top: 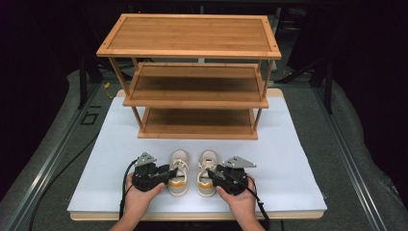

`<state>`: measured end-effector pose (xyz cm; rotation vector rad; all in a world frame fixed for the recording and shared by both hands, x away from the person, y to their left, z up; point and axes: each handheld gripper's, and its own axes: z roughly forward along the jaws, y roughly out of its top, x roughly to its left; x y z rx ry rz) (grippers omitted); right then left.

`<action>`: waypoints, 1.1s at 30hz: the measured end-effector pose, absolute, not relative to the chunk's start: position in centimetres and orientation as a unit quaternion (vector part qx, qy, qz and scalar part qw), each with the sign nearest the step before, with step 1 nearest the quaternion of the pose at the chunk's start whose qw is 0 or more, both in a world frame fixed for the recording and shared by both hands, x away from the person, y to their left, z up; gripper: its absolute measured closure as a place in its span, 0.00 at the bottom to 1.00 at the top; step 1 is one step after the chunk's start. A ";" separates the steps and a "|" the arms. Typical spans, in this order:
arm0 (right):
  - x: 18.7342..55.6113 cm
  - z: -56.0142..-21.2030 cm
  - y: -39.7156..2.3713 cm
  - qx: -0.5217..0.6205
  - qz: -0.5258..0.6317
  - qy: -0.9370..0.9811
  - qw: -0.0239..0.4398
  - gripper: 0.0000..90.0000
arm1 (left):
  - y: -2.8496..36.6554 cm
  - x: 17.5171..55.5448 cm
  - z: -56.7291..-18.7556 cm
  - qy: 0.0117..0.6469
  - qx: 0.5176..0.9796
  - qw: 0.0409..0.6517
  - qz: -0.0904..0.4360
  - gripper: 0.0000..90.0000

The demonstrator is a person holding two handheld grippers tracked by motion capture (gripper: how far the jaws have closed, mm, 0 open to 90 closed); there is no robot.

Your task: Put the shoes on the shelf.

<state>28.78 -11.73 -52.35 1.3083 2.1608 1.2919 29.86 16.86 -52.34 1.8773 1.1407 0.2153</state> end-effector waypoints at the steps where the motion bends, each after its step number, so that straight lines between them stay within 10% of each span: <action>1: 28.9 -52.4 -11.6 0.455 0.453 0.753 0.146 0.63 | 16.7 29.9 -52.4 0.460 0.760 0.451 0.086 0.63; 33: 28.8 -52.6 -11.2 0.459 0.462 0.746 0.138 0.55 | 16.3 29.7 -52.8 0.463 0.745 0.475 0.074 0.59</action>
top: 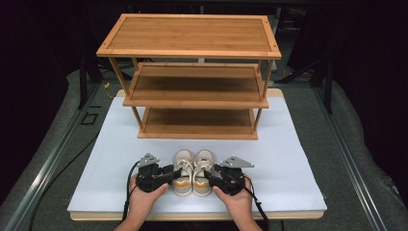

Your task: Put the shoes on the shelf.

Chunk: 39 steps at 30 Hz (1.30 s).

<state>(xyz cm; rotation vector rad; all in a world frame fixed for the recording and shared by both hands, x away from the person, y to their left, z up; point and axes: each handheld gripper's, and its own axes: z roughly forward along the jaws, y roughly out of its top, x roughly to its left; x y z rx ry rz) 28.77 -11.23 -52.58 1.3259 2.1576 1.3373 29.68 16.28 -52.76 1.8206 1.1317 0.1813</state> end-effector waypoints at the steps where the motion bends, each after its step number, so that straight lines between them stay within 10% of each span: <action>1: 28.8 -52.6 -11.2 0.459 0.462 0.746 0.138 0.55 | 16.3 29.7 -52.8 0.463 0.745 0.475 0.074 0.58; 39: 26.8 -53.6 -9.9 0.533 0.487 0.675 0.155 0.60 | 15.3 28.1 -54.0 0.506 0.692 0.504 0.109 0.59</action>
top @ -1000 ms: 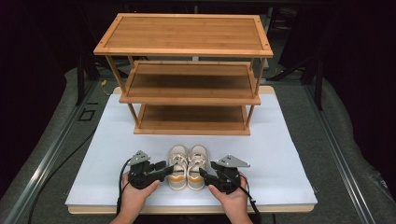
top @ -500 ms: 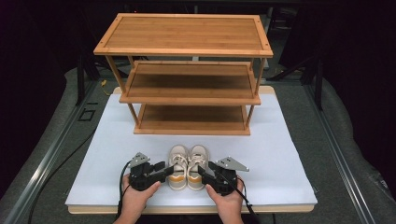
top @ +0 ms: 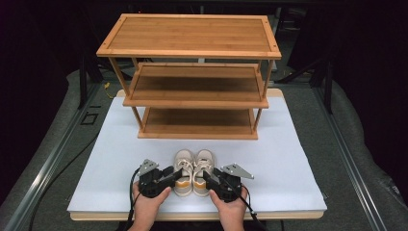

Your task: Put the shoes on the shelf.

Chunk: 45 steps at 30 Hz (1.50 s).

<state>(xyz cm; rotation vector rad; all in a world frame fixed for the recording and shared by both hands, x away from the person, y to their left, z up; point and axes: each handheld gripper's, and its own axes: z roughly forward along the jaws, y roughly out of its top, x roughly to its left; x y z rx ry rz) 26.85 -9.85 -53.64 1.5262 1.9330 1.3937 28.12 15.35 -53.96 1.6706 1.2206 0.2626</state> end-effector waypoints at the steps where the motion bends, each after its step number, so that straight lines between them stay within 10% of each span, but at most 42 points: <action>1: 26.8 -53.6 -9.9 0.533 0.487 0.675 0.155 0.60 | 15.3 28.1 -54.0 0.506 0.692 0.504 0.109 0.59; 45: 26.6 -54.3 -9.2 0.566 0.496 0.639 0.158 0.64 | 15.0 27.7 -54.6 0.521 0.665 0.520 0.124 0.63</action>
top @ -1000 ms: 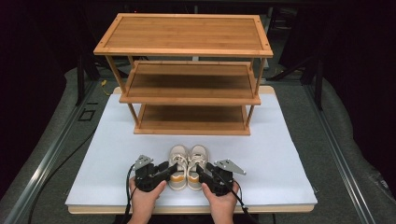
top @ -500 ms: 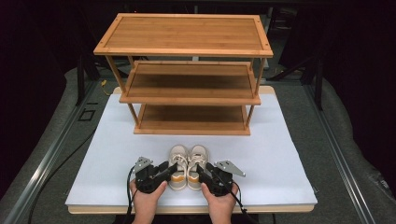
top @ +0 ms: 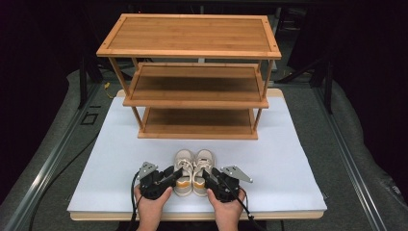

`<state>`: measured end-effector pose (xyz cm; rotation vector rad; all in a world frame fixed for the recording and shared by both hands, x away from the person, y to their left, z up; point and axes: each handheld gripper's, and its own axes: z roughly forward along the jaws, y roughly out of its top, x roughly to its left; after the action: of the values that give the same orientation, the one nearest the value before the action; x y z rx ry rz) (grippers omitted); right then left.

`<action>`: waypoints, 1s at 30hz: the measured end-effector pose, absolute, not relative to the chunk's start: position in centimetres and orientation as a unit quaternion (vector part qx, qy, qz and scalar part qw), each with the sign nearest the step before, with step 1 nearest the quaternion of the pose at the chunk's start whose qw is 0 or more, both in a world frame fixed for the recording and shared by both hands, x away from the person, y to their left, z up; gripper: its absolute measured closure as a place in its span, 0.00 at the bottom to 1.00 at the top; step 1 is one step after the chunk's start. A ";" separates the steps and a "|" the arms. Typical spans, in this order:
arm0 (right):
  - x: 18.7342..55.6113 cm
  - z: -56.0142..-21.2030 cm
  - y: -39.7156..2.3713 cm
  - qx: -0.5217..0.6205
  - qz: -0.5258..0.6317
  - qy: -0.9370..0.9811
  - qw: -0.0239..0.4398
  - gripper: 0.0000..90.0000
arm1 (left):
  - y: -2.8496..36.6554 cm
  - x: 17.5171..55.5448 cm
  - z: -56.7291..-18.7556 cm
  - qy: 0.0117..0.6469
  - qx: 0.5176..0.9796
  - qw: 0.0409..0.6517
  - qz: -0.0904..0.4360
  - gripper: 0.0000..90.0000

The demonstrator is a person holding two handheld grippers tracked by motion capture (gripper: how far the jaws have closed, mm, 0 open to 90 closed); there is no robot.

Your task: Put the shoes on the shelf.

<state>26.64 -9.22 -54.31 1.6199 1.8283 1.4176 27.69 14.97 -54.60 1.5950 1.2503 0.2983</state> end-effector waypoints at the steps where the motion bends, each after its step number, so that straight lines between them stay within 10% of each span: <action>1: 26.7 -54.3 -9.2 0.567 0.497 0.637 0.159 0.64 | 14.9 27.7 -54.6 0.521 0.666 0.519 0.124 0.63; 30: 26.9 -52.9 -9.0 0.564 0.501 0.637 0.155 0.65 | 15.2 27.9 -53.0 0.518 0.673 0.514 0.122 0.65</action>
<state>26.86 -8.98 -52.94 1.6169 1.8254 1.4366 27.95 15.16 -52.97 1.6187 1.2442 0.2939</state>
